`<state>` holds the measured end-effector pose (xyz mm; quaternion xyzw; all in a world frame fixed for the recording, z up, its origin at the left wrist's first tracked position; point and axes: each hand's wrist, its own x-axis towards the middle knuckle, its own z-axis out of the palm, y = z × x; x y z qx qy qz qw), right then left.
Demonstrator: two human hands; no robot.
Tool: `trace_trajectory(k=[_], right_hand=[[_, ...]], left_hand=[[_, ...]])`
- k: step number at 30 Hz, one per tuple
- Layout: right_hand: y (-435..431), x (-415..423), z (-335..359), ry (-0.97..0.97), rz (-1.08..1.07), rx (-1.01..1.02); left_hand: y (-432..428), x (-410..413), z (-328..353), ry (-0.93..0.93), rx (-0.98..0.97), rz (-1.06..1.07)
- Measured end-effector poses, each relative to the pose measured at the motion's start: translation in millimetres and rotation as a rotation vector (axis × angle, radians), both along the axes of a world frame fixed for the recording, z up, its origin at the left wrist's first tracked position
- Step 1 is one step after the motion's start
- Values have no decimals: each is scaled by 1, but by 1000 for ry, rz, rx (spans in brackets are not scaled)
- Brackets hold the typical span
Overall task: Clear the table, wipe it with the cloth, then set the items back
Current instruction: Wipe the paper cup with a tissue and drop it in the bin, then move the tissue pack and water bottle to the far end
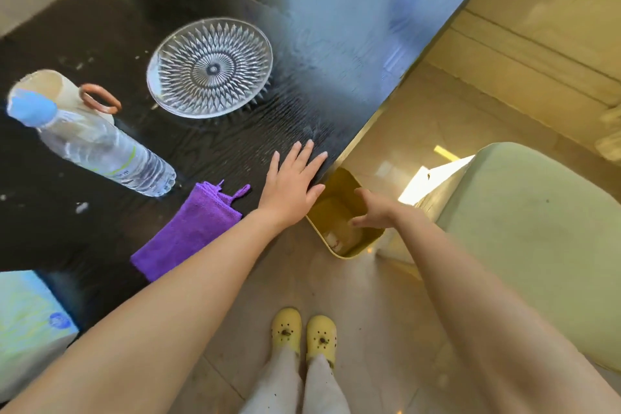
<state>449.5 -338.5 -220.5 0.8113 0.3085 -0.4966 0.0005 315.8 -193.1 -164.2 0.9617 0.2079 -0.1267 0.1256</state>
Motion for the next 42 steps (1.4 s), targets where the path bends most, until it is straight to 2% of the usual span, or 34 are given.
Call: trace_trajectory(k=[3, 5, 8, 12, 20, 25, 28, 30, 32, 34, 37, 40, 42], right_hand=[[8, 9, 60, -23, 87, 9], [10, 10, 97, -88, 153, 31], [12, 9, 146, -185, 230, 119], [34, -2, 186, -223, 250, 237], [103, -72, 203, -210, 408, 335], [154, -102, 228, -162, 407, 452], [188, -117, 251, -176, 432, 570], [210, -127, 263, -158, 435, 648], [229, -138, 270, -111, 429, 704], [245, -147, 272, -85, 417, 734], [261, -161, 271, -72, 371, 723], [266, -176, 267, -1, 221, 718], [266, -186, 258, 50, 166, 726]], left_hand=[[4, -2, 23, 141, -80, -11], [4, -6, 44, 170, -150, 55], [-1, -15, 78, 70, -211, 180], [8, -46, 112, -26, -287, 316], [29, -159, 132, -104, -277, 642], [55, -213, 150, -171, -179, 785], [73, -246, 161, -191, -110, 975], [85, -271, 165, -127, -69, 1086], [91, -296, 161, 17, -17, 1154], [90, -315, 155, 147, -68, 1262], [92, -333, 145, 243, -269, 1435], [100, -338, 139, 189, -383, 1544], [99, -338, 132, 129, -358, 1618]])
